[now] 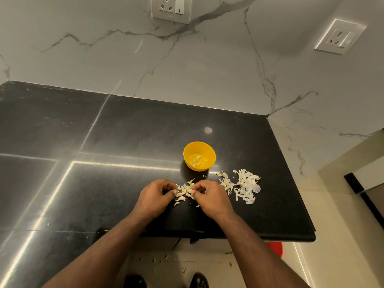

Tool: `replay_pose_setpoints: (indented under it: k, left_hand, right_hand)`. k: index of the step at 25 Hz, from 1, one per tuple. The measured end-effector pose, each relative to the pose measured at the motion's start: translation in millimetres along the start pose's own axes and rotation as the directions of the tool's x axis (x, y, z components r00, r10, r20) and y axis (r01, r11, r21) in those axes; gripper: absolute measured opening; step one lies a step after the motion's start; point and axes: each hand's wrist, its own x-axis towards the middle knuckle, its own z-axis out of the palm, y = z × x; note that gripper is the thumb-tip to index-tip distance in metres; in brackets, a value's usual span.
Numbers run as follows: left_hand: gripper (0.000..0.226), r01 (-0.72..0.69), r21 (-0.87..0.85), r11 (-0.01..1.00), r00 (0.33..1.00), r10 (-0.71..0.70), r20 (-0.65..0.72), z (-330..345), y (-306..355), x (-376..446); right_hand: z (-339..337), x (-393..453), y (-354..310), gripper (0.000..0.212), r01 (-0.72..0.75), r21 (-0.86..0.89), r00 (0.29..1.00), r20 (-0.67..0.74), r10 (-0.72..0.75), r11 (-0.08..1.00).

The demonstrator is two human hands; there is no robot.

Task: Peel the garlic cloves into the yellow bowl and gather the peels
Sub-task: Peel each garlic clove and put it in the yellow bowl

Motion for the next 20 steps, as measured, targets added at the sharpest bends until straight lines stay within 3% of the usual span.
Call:
replay_pose_setpoints:
  k: [6, 20]
  left_hand:
    - [0.012, -0.012, 0.003, 1.0, 1.0, 0.012, -0.014, 0.5, -1.8, -2.0]
    - [0.012, 0.018, -0.009, 1.0, 1.0, -0.018, -0.022, 1.6, 1.9, -3.9]
  right_hand:
    - [13.5, -0.6, -9.3, 0.022, 0.176, -0.185, 0.971, 0.193, -0.14, 0.967]
    - [26.4, -11.5, -16.2, 0.027, 0.234, -0.488, 0.972, 0.131, -0.195, 0.841]
